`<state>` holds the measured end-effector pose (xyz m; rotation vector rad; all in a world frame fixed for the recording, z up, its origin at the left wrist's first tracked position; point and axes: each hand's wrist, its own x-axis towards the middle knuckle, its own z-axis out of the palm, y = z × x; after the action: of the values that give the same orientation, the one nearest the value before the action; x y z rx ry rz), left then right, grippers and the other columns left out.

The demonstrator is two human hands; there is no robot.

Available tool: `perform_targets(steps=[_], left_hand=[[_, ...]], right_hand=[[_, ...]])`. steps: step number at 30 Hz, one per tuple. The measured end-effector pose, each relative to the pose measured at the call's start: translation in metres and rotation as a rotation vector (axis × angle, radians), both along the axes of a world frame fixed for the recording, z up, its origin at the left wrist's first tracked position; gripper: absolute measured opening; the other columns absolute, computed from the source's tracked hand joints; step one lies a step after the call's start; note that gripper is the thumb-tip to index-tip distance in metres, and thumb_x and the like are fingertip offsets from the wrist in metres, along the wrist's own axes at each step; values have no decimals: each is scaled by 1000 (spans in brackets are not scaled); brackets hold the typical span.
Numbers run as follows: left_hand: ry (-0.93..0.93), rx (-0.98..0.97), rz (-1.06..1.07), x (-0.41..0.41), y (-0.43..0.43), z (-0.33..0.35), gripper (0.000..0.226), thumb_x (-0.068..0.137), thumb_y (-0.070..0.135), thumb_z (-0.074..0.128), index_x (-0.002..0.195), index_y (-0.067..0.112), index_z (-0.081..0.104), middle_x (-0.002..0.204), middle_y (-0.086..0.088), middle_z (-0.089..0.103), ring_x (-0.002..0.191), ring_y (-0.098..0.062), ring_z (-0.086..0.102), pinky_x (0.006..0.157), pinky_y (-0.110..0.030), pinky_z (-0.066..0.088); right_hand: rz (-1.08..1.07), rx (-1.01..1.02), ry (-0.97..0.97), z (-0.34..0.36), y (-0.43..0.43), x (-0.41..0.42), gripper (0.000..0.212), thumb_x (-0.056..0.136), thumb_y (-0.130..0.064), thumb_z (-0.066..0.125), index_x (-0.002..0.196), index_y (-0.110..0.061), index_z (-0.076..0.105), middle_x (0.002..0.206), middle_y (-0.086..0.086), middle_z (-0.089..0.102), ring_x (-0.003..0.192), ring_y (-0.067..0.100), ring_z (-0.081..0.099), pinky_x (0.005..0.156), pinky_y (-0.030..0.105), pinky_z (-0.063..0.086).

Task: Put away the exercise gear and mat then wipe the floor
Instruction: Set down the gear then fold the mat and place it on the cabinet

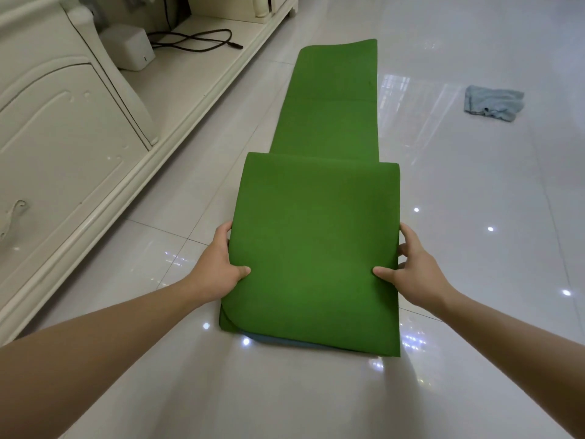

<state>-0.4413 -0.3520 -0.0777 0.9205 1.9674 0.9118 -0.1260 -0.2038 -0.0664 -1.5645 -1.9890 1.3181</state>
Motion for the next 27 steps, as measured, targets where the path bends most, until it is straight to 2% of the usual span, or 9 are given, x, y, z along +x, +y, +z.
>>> perform_targets(steps=[5, 7, 14, 17, 19, 21, 23, 25, 27], left_hand=[[29, -44, -16, -3, 7, -16, 87, 84, -6, 69, 149, 33, 26, 129, 8, 53, 114, -15, 59, 97, -38, 51], [35, -60, -12, -3, 9, -20, 85, 84, -5, 69, 149, 32, 27, 129, 8, 53, 113, -15, 58, 98, -36, 50], [70, -129, -4, -4, 16, -31, 77, 83, -1, 71, 146, 23, 34, 123, 4, 55, 106, -16, 59, 85, -25, 46], [42, -146, 16, -5, 19, -32, 76, 80, -5, 73, 144, 20, 39, 112, 13, 57, 96, -2, 58, 77, -17, 46], [15, -159, 36, -6, 21, -33, 78, 79, -8, 73, 144, 18, 39, 106, 16, 55, 92, 4, 55, 71, -14, 45], [-10, -164, 45, -8, 24, -33, 78, 79, -9, 72, 144, 19, 40, 106, 15, 56, 92, 2, 57, 69, -16, 46], [-26, -158, 57, -8, 25, -33, 72, 81, -7, 70, 142, 21, 44, 107, 14, 58, 91, 0, 59, 67, -16, 46], [-44, -143, 84, -9, 25, -34, 67, 84, -3, 68, 142, 24, 46, 111, 8, 62, 92, -4, 62, 68, -18, 49], [-55, -133, 110, -8, 25, -33, 63, 87, 0, 65, 142, 27, 47, 107, 5, 65, 90, -9, 66, 69, -21, 52]], right_hand=[[21, 1, -50, -16, 11, -4, 88, 81, -16, 76, 143, -47, 23, 105, -12, 59, 76, 14, 69, 80, 38, 55], [24, -5, -59, -21, 14, -5, 87, 81, -17, 76, 143, -47, 23, 104, -14, 59, 76, 14, 68, 80, 37, 54], [21, -27, -111, -37, 22, -6, 84, 80, -23, 78, 143, -45, 26, 104, -12, 59, 81, 12, 67, 80, 34, 52], [10, -45, -122, -42, 25, -6, 83, 77, -24, 80, 141, -43, 31, 107, -10, 58, 84, 14, 66, 81, 35, 52], [-1, -72, -121, -44, 29, -7, 84, 72, -25, 83, 139, -41, 35, 118, -4, 55, 95, 18, 64, 88, 39, 51], [-16, -98, -128, -46, 34, -10, 86, 68, -25, 84, 139, -38, 39, 134, 1, 48, 113, 22, 57, 100, 45, 46], [-28, -106, -121, -45, 37, -12, 84, 69, -24, 84, 140, -33, 40, 140, 2, 45, 122, 23, 51, 105, 44, 42], [-43, -105, -100, -42, 37, -13, 80, 74, -22, 82, 141, -31, 39, 136, 2, 48, 124, 23, 49, 104, 40, 41], [-43, -115, -76, -38, 35, -15, 81, 77, -20, 80, 143, -34, 34, 126, 3, 54, 116, 23, 54, 100, 39, 44]])
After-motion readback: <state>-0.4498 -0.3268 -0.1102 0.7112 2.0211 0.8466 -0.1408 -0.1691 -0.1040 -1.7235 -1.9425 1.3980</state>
